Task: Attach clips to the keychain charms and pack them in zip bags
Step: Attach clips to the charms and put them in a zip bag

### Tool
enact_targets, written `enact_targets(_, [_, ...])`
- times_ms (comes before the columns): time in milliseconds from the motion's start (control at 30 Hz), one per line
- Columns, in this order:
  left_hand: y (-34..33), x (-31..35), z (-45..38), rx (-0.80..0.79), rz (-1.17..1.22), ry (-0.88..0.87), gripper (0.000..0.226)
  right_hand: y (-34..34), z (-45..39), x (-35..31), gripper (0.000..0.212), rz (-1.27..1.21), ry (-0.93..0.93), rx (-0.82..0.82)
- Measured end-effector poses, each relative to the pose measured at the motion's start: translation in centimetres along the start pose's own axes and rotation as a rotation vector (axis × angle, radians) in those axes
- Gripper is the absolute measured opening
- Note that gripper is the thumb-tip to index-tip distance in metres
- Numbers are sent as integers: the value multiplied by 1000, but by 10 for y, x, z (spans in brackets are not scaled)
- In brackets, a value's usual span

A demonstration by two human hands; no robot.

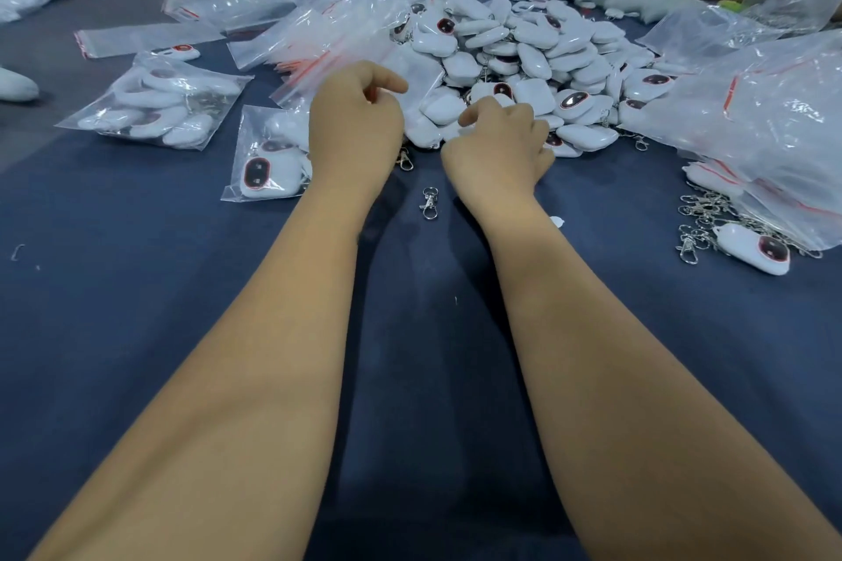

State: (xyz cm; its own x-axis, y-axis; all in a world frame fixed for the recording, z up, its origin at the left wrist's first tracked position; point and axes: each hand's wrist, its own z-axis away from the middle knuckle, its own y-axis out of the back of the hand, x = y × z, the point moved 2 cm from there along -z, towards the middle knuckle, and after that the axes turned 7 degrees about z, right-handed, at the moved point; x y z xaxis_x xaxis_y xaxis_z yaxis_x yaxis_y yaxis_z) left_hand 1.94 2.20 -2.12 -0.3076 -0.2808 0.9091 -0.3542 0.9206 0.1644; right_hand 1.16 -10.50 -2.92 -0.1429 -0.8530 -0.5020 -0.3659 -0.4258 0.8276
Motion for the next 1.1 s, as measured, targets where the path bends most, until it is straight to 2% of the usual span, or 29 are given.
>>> enact_targets(133, [1, 5, -1, 2, 275, 62, 35, -4, -2, 4, 36, 72, -5, -48])
enact_targets(233, [0, 4, -1, -39, 290, 83, 35, -5, -4, 5, 36, 44, 50, -25])
enact_targets(400, [-4, -2, 2, -106, 157, 136, 43, -3, -5, 2, 26, -411, 31, 9])
enact_targets(500, [-7, -2, 3, -137, 149, 143, 41, -5, -3, -2, 20, -655, -7, -54])
enact_targets(567, [-8, -2, 4, -154, 163, 150, 38, -6, -4, -3, 23, -768, -45, -101])
enact_targets(700, [-8, -1, 4, -155, 177, 148, 31, -5, -5, -3, 20, -858, -122, -145])
enact_targets(867, [-8, 0, 5, -149, 169, 134, 21, -3, -2, -4, 18, -920, -84, -151])
enact_targets(1000, [-8, -1, 5, -141, 146, 117, 26, -6, -3, -2, 24, -911, -115, -154])
enact_targets(1100, [-7, -2, 5, -143, 140, 121, 29, -4, -3, -1, 19, -862, -65, -154])
